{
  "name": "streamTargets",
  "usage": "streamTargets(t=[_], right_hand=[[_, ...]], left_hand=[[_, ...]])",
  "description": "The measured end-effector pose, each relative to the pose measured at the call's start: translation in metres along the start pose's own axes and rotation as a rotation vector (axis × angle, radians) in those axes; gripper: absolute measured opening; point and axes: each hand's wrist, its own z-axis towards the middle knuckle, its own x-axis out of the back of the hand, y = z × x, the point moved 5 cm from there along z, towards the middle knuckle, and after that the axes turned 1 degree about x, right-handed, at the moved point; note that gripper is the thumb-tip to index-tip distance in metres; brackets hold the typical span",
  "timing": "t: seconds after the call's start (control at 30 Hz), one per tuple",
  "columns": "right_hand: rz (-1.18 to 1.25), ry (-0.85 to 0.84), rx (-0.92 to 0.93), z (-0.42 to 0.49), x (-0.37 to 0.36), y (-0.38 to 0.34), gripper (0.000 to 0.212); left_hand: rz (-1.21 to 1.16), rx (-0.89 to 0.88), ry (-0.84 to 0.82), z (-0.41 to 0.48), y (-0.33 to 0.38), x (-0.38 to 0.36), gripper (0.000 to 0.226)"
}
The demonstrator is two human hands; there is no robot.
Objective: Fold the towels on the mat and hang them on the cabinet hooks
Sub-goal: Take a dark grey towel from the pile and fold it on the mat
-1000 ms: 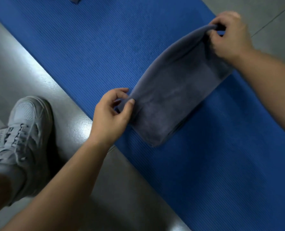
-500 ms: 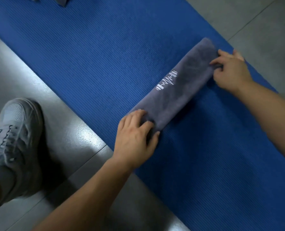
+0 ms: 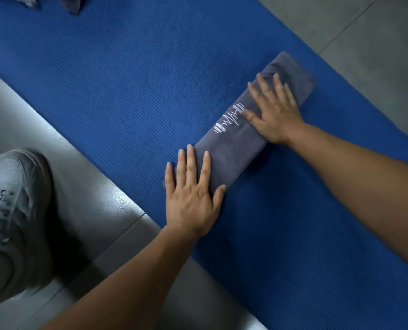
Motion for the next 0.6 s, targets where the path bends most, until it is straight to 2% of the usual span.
streamTargets(t=[0.23,0.4,0.5,0.6], right_hand=[[-0.041,0.045,-0.104,0.016,0.005,0.016,0.082],[0.124,0.069,-0.107,0.016,0.003,0.026,0.078],[0.164,0.061,-0.152,0.010,0.016,0.021,0.078],[0.182,0.222,-0.116,-0.027,0.019,-0.007,0.062]], left_hand=[[-0.001,0.032,-0.010,-0.002,0.000,0.000,0.080],[-0.036,0.041,-0.047,0.000,0.001,0.004,0.080],[-0.095,0.061,-0.133,0.004,0.002,0.013,0.082],[-0.210,0.101,-0.124,0.024,0.000,0.040,0.082]])
